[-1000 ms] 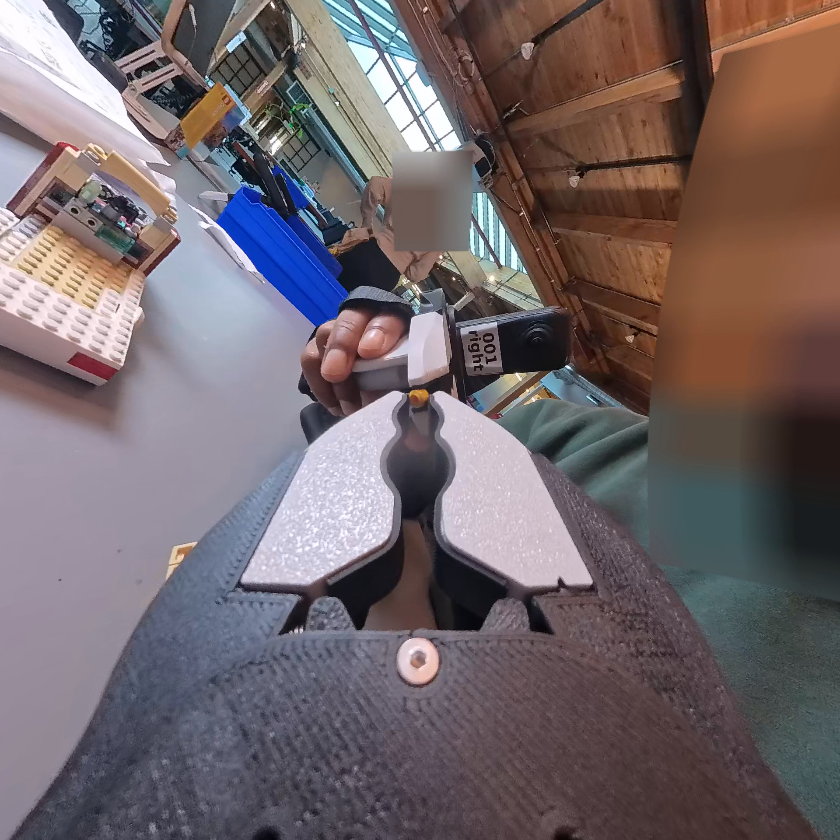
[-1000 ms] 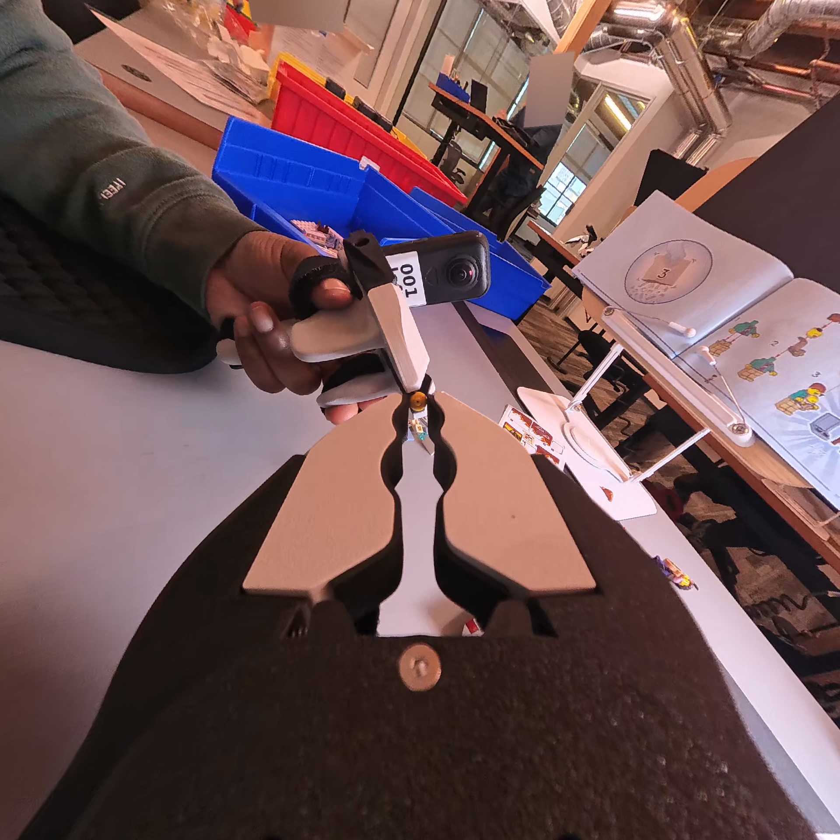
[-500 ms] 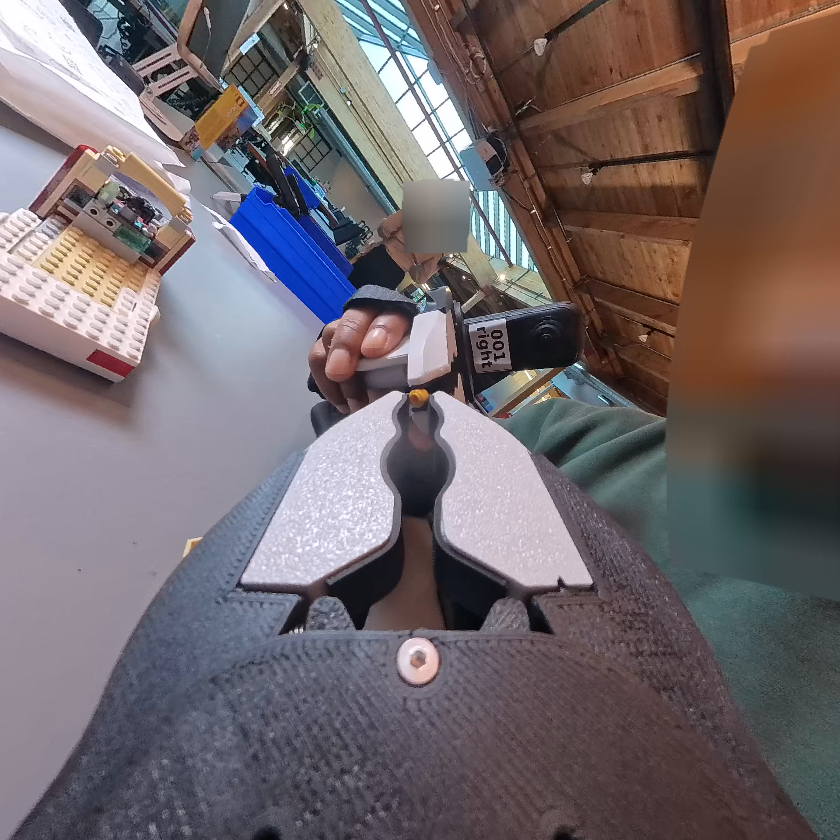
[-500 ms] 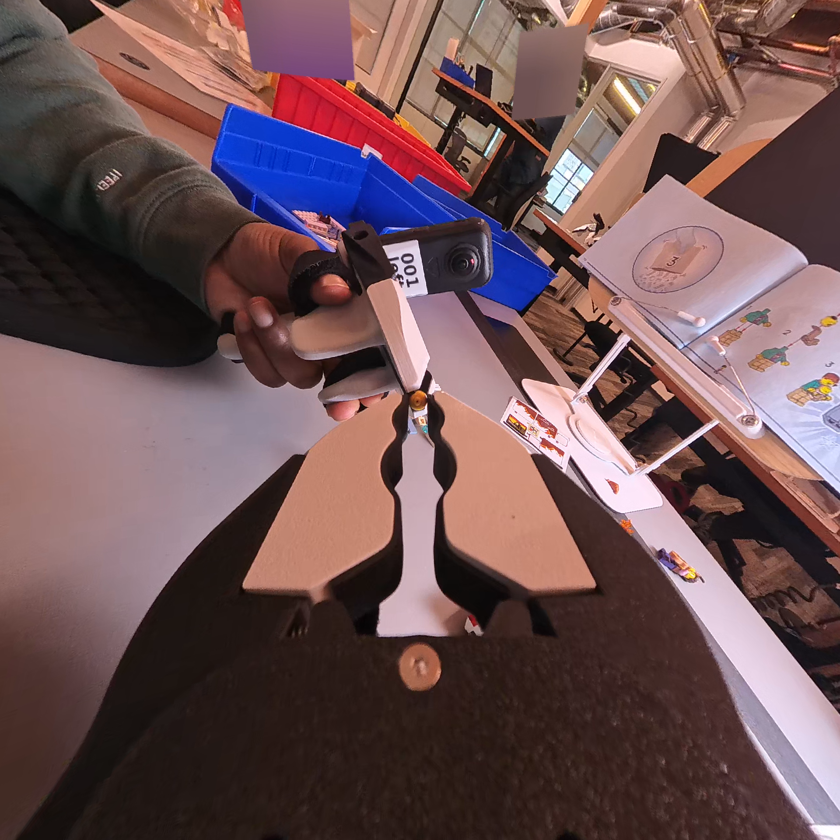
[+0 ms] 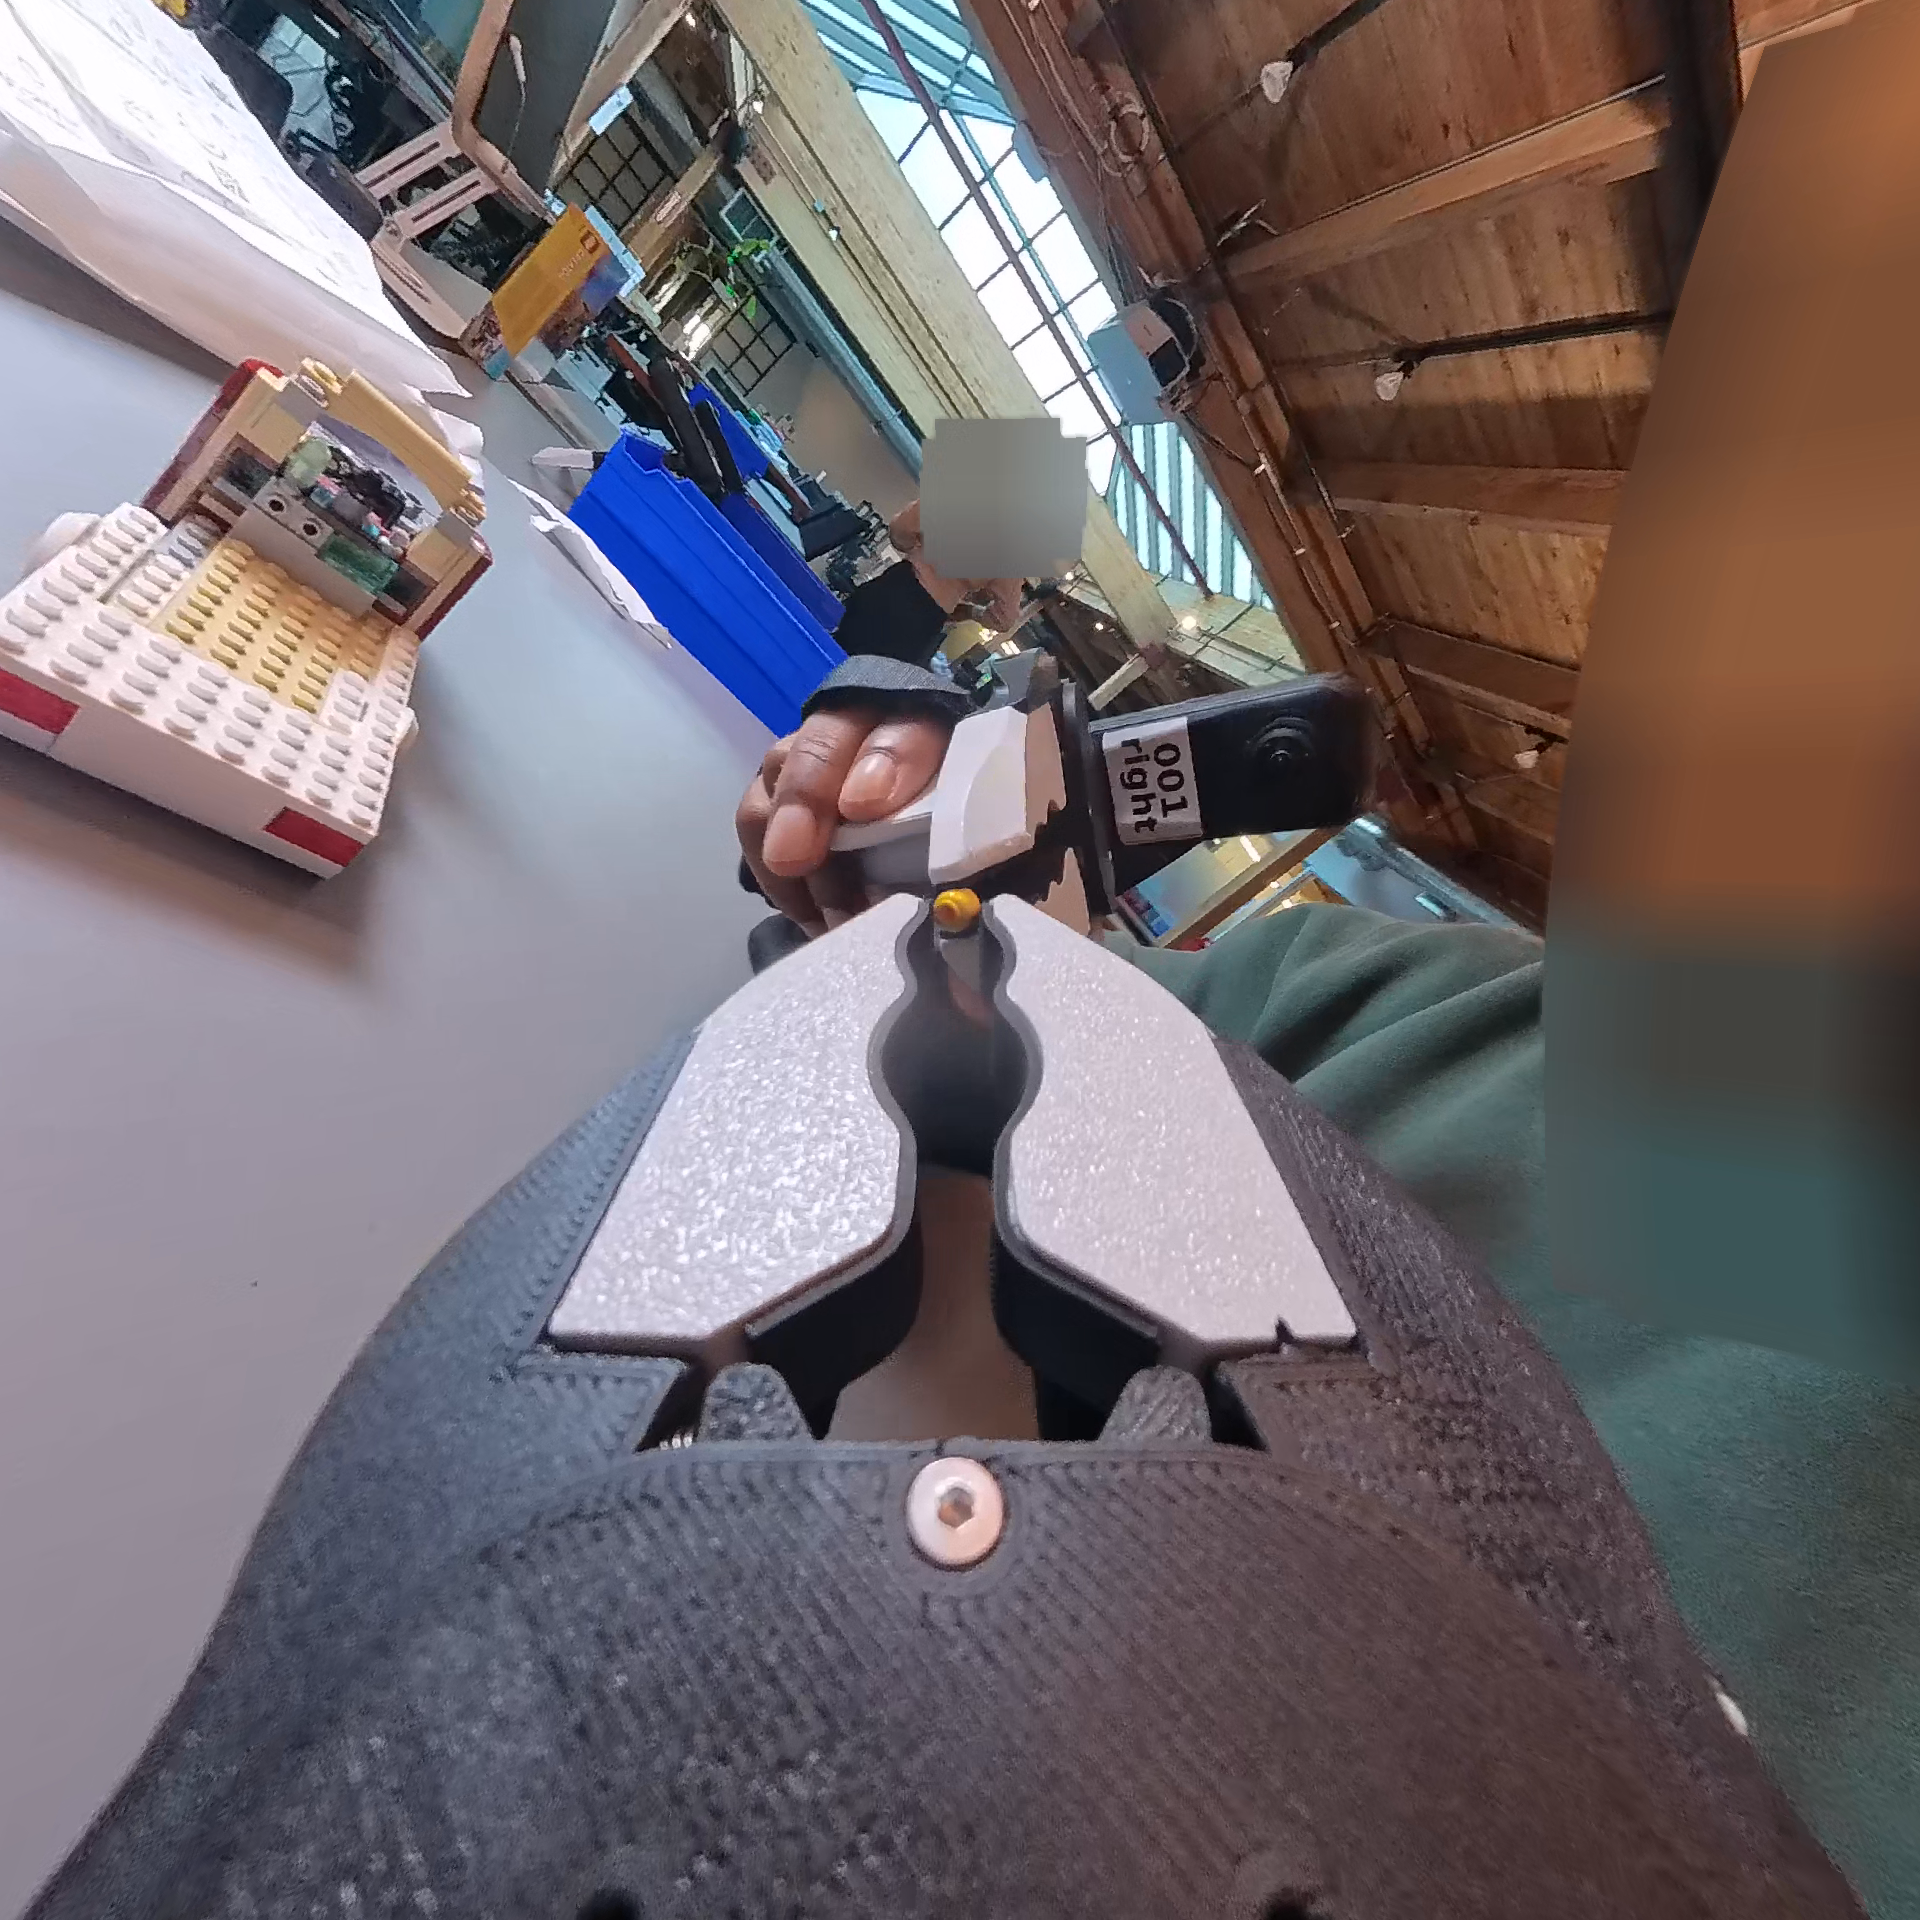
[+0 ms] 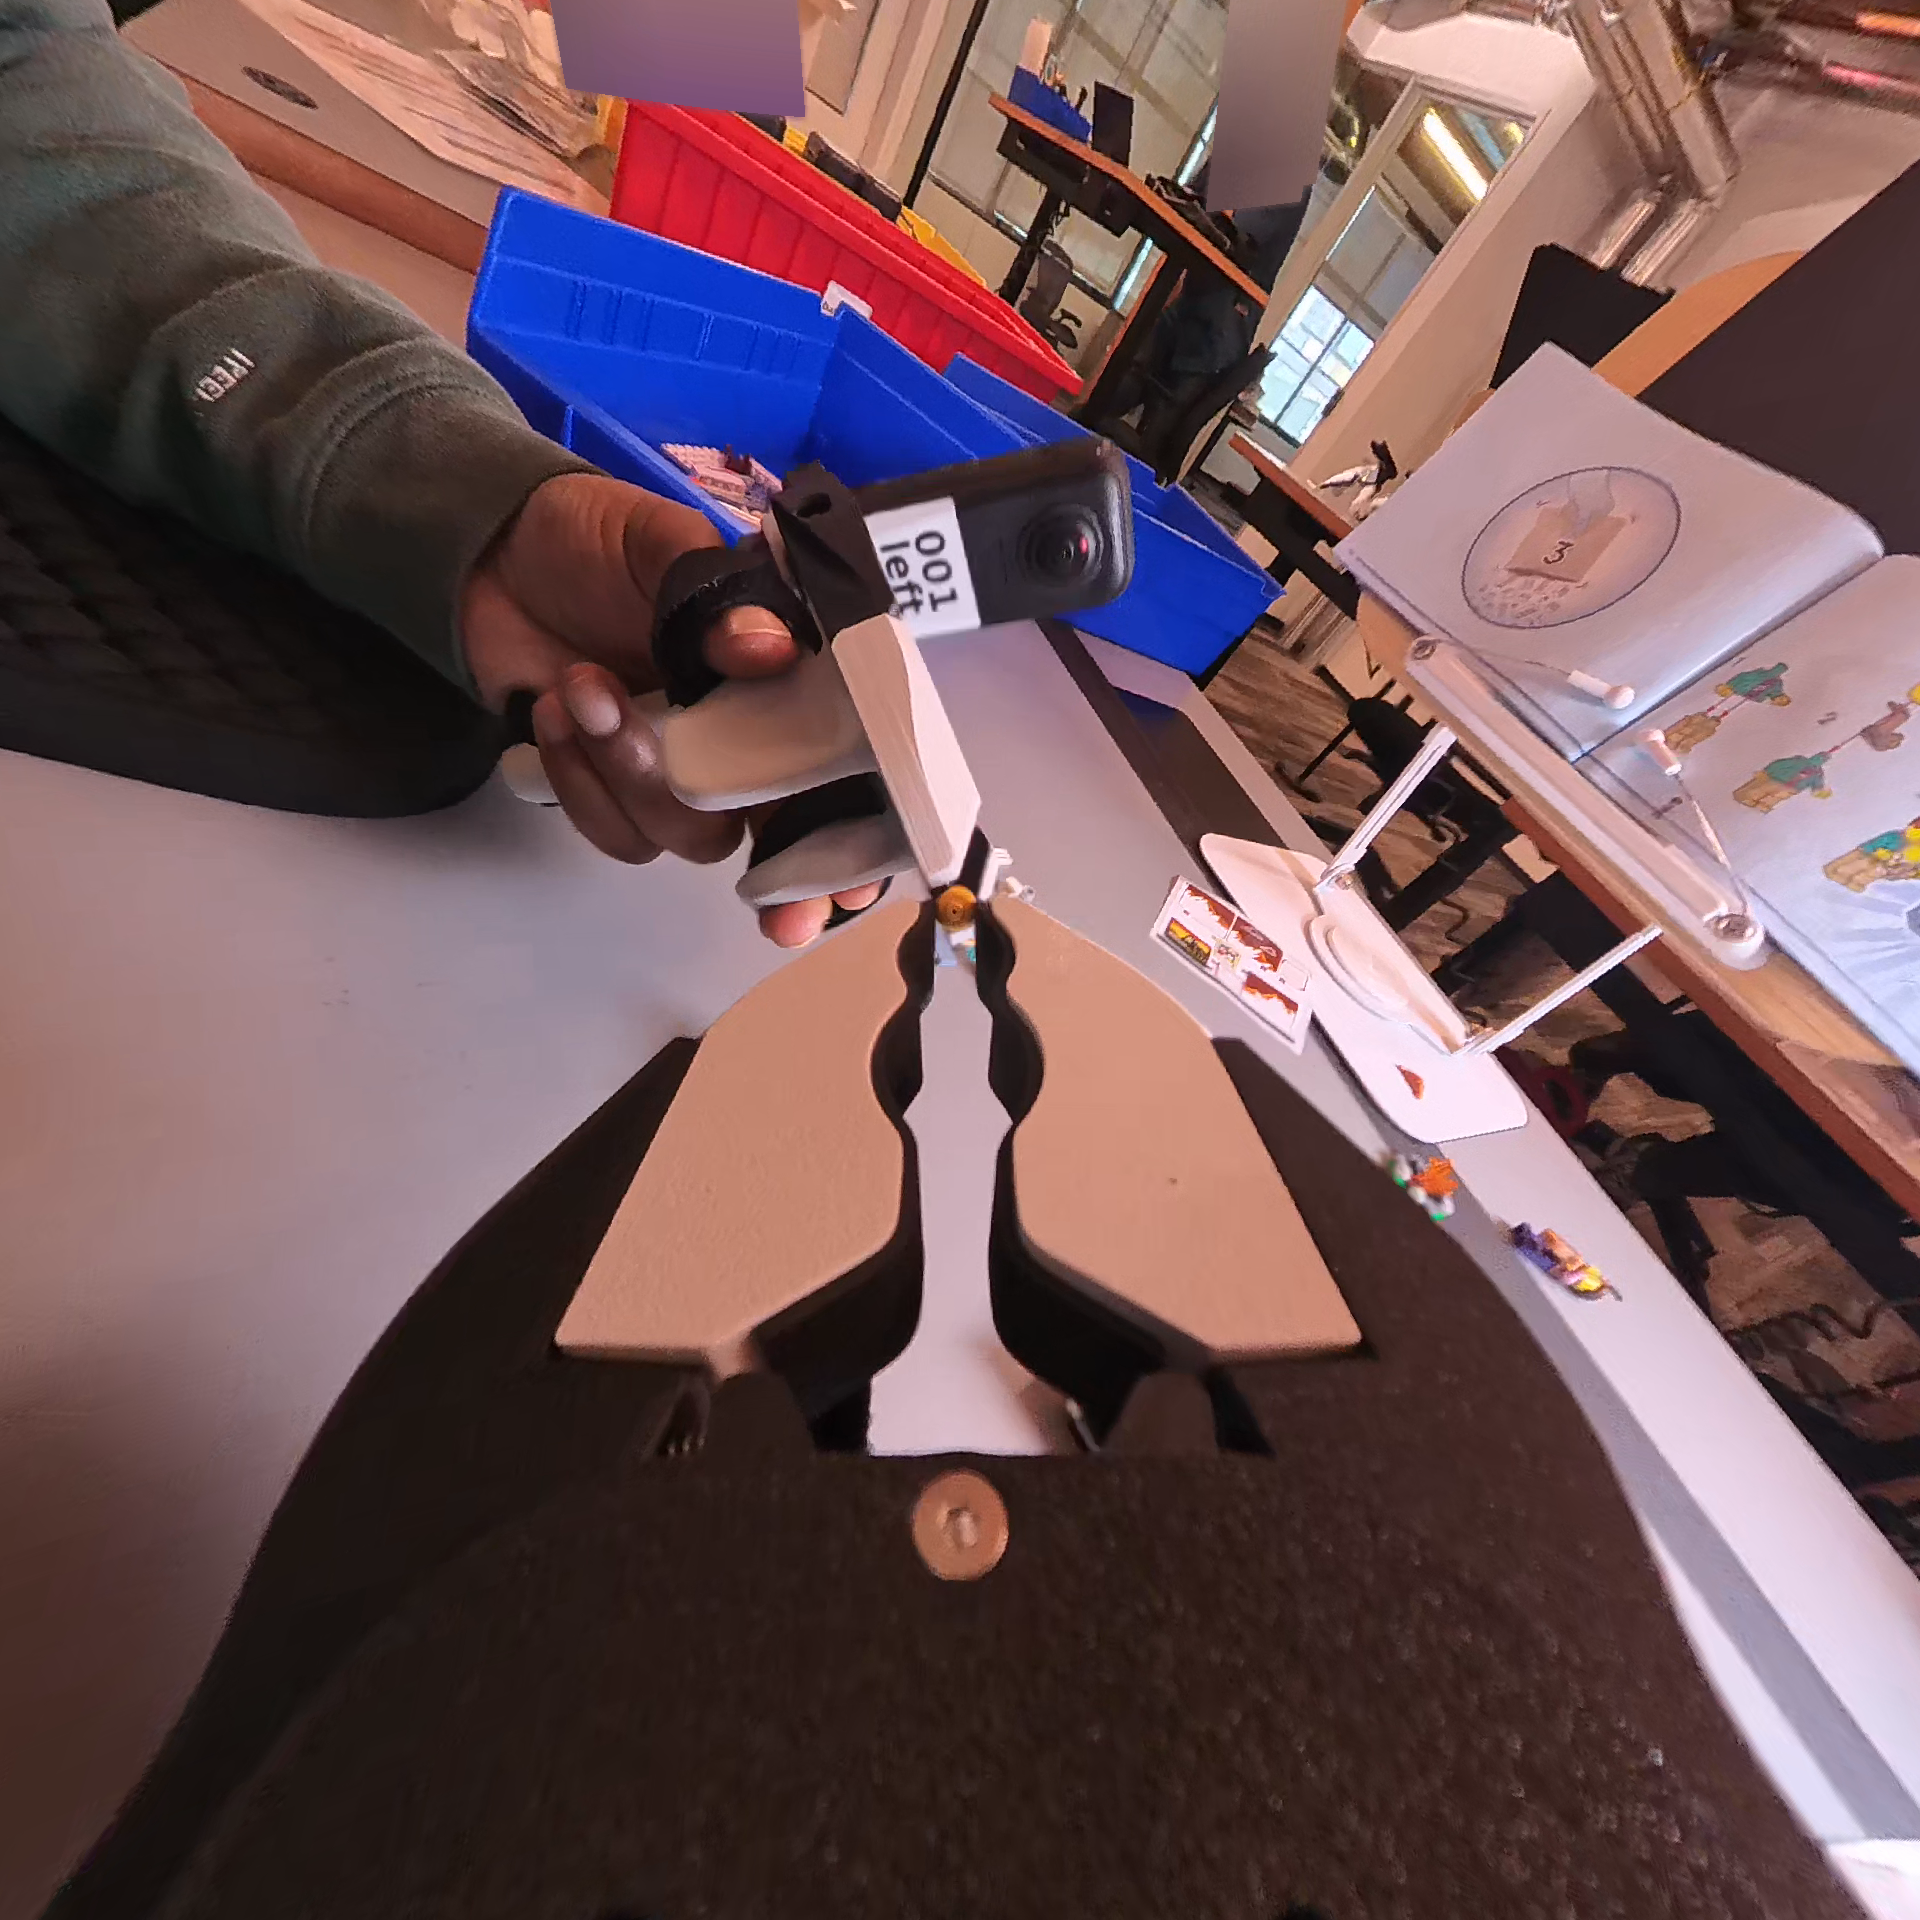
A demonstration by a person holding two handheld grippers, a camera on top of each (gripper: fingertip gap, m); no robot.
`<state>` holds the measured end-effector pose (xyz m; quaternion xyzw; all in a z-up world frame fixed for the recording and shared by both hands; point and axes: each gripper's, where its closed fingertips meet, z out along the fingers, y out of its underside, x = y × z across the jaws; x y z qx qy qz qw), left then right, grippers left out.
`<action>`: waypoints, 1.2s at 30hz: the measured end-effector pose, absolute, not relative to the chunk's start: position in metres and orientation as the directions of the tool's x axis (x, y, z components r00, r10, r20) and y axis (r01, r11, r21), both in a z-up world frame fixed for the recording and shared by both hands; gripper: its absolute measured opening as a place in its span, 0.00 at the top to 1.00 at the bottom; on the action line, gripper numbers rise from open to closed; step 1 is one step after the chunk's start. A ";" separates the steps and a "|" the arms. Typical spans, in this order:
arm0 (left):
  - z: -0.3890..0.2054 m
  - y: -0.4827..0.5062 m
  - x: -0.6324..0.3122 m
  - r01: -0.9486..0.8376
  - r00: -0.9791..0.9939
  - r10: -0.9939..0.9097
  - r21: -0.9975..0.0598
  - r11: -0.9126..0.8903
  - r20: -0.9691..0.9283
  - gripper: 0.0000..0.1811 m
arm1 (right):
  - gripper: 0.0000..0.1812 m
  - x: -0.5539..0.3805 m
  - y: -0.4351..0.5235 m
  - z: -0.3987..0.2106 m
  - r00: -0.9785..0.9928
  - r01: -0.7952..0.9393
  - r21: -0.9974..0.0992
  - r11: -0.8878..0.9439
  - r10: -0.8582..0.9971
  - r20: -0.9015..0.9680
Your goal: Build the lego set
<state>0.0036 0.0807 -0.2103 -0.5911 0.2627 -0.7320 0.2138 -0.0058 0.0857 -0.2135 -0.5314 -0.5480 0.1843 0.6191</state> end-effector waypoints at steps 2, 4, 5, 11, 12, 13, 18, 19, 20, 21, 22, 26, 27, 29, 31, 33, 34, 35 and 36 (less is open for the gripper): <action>-0.215 0.089 0.000 -0.012 -0.131 -0.708 -0.715 -0.699 0.694 0.90 | 0.96 -0.004 0.088 -0.215 0.337 0.343 -0.882 0.324 0.833 0.438; -0.224 0.099 -0.010 -0.088 -0.025 -0.841 -0.839 -0.537 0.541 0.90 | 0.96 0.001 0.092 -0.215 0.351 0.331 -0.902 0.277 0.851 0.390; -0.233 0.100 -0.015 -0.165 0.009 -0.897 -0.884 -0.437 0.442 0.90 | 0.96 0.004 0.095 -0.216 0.358 0.328 -0.909 0.256 0.857 0.371; -0.278 0.071 -0.024 -0.474 -0.093 -0.995 -0.881 0.004 0.045 0.92 | 0.96 0.011 0.106 -0.227 0.375 0.363 -0.913 0.184 0.868 0.324; -0.286 0.069 -0.023 -0.508 -0.103 -0.995 -0.860 0.054 -0.001 0.91 | 0.96 0.011 0.106 -0.230 0.370 0.370 -0.912 0.179 0.872 0.321; -0.293 0.070 -0.022 -0.542 -0.111 -0.992 -0.834 0.105 -0.053 0.90 | 0.96 0.010 0.106 -0.232 0.366 0.379 -0.909 0.175 0.874 0.321; -0.314 0.078 -0.024 -0.615 -0.131 -0.980 -0.763 0.200 -0.152 0.83 | 0.96 0.010 0.106 -0.239 0.352 0.396 -0.905 0.157 0.884 0.307; -0.313 0.081 -0.024 -0.616 -0.130 -0.979 -0.761 0.202 -0.155 0.82 | 0.96 0.010 0.106 -0.239 0.349 0.396 -0.905 0.151 0.887 0.301; -0.313 0.084 -0.023 -0.618 -0.128 -0.979 -0.759 0.206 -0.161 0.81 | 0.96 0.010 0.106 -0.240 0.346 0.397 -0.906 0.147 0.890 0.297; -0.313 0.086 -0.023 -0.622 -0.130 -0.978 -0.755 0.207 -0.161 0.81 | 0.96 0.010 0.106 -0.241 0.345 0.399 -0.906 0.145 0.892 0.294; -0.313 0.088 -0.022 -0.622 -0.126 -0.979 -0.756 0.204 -0.160 0.81 | 0.96 0.010 0.106 -0.242 0.343 0.401 -0.905 0.143 0.893 0.293; -0.313 0.103 -0.020 -0.623 -0.107 -0.977 -0.753 0.209 -0.183 0.81 | 0.96 0.011 0.106 -0.243 0.340 0.408 -0.902 0.139 0.894 0.291; -0.313 0.107 -0.020 -0.629 -0.110 -0.973 -0.744 0.225 -0.202 0.80 | 0.96 0.011 0.106 -0.244 0.340 0.409 -0.902 0.137 0.895 0.290; -0.316 0.112 -0.019 -0.641 -0.116 -0.971 -0.731 0.234 -0.210 0.80 | 0.96 0.011 0.106 -0.245 0.340 0.411 -0.902 0.132 0.896 0.286; -0.321 0.113 -0.019 -0.653 -0.133 -0.970 -0.719 0.239 -0.202 0.82 | 0.96 0.011 0.107 -0.246 0.340 0.414 -0.901 0.129 0.897 0.284; -0.324 0.114 -0.018 -0.655 -0.130 -0.973 -0.720 0.228 -0.190 0.84 | 0.96 0.011 0.107 -0.246 0.340 0.416 -0.900 0.128 0.897 0.284; -0.323 0.115 -0.018 -0.649 -0.120 -0.977 -0.730 0.214 -0.178 0.85 | 0.96 0.012 0.107 -0.246 0.340 0.416 -0.901 0.127 0.897 0.283; -0.321 0.115 -0.018 -0.643 -0.109 -0.980 -0.741 0.196 -0.165 0.86 | 0.96 0.012 0.107 -0.246 0.340 0.416 -0.901 0.125 0.897 0.282; -0.319 0.116 -0.018 -0.632 -0.096 -0.985 -0.756 0.171 -0.143 0.87 | 0.96 0.012 0.107 -0.246 0.338 0.415 -0.901 0.122 0.899 0.278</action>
